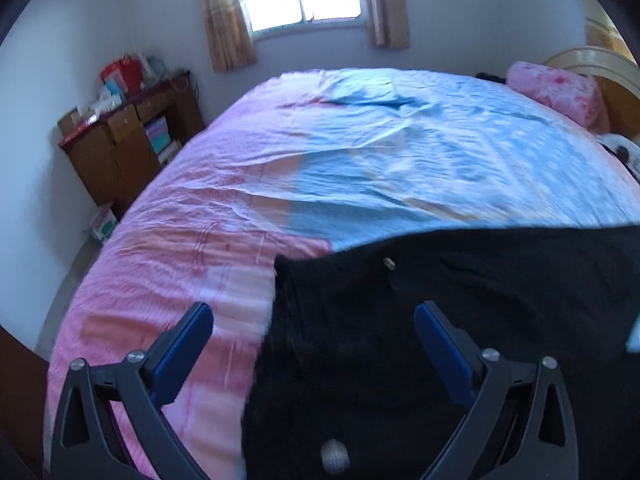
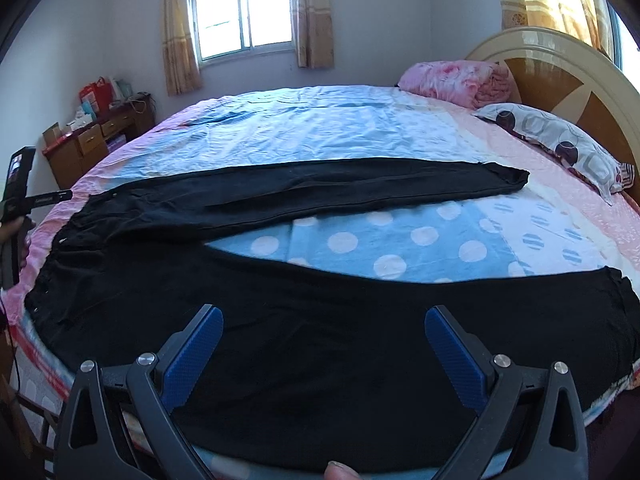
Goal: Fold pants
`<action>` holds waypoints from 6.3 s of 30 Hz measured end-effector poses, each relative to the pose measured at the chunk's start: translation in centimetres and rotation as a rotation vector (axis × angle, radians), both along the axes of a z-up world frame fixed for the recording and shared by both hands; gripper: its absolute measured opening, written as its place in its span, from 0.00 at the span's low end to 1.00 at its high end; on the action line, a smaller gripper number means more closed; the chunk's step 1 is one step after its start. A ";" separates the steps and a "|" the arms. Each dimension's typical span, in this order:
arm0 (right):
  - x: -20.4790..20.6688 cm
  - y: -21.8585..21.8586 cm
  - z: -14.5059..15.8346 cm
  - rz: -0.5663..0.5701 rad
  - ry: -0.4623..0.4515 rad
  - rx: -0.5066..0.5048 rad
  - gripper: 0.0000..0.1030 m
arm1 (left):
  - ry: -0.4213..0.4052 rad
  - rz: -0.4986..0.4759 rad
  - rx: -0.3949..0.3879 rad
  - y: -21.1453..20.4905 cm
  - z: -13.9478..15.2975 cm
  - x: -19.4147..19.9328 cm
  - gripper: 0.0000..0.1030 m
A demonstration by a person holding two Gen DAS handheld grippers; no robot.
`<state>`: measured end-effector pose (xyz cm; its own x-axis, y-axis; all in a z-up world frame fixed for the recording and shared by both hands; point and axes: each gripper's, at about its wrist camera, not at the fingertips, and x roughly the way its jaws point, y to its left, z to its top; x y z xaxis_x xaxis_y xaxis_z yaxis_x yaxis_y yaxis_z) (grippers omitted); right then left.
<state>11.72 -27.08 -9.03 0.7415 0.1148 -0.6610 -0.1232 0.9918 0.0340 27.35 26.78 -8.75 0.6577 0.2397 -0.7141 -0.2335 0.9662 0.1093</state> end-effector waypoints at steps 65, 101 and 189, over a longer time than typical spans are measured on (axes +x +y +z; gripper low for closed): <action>14.7 -26.6 12.0 -0.071 0.023 0.093 0.10 | -0.149 -0.204 -0.230 1.9 4.9 -6.3 0.26; -1.2 -0.4 1.7 0.390 0.067 -0.262 0.51 | -0.181 -0.227 -0.312 2.6 -4.7 -19.3 0.28; 4.5 43.4 -0.4 1.194 0.200 -0.251 0.22 | -0.257 -0.419 -0.104 3.0 -5.4 -25.9 0.58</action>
